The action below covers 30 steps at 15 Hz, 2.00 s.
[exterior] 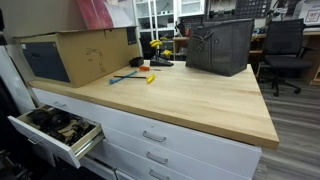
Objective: Close the two top drawers.
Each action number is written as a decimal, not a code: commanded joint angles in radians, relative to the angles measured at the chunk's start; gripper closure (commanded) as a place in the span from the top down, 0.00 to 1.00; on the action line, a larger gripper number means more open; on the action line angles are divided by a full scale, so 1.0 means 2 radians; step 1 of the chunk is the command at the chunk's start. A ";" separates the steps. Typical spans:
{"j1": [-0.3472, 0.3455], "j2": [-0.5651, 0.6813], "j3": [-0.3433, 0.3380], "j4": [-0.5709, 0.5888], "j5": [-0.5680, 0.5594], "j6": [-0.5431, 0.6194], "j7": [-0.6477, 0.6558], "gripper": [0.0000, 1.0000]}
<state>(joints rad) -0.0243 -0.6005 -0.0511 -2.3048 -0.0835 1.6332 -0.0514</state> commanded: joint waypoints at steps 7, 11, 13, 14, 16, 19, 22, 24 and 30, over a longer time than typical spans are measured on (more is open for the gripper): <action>0.001 0.000 0.004 0.009 0.000 -0.018 0.002 0.26; 0.001 0.000 0.004 0.009 0.000 -0.018 0.002 0.26; 0.001 0.000 0.004 0.009 0.000 -0.018 0.002 0.26; 0.001 0.000 0.004 0.009 0.000 -0.018 0.002 0.26; 0.001 0.000 0.004 0.009 0.000 -0.018 0.002 0.26; 0.001 0.000 0.004 0.009 0.000 -0.019 0.002 0.26; 0.001 0.000 0.004 0.009 0.000 -0.019 0.002 0.26; 0.001 0.000 0.004 0.009 0.000 -0.019 0.002 0.26; -0.003 0.007 0.005 -0.037 0.004 0.016 0.023 0.81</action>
<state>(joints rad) -0.0231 -0.5988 -0.0459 -2.3236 -0.0843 1.6128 -0.0341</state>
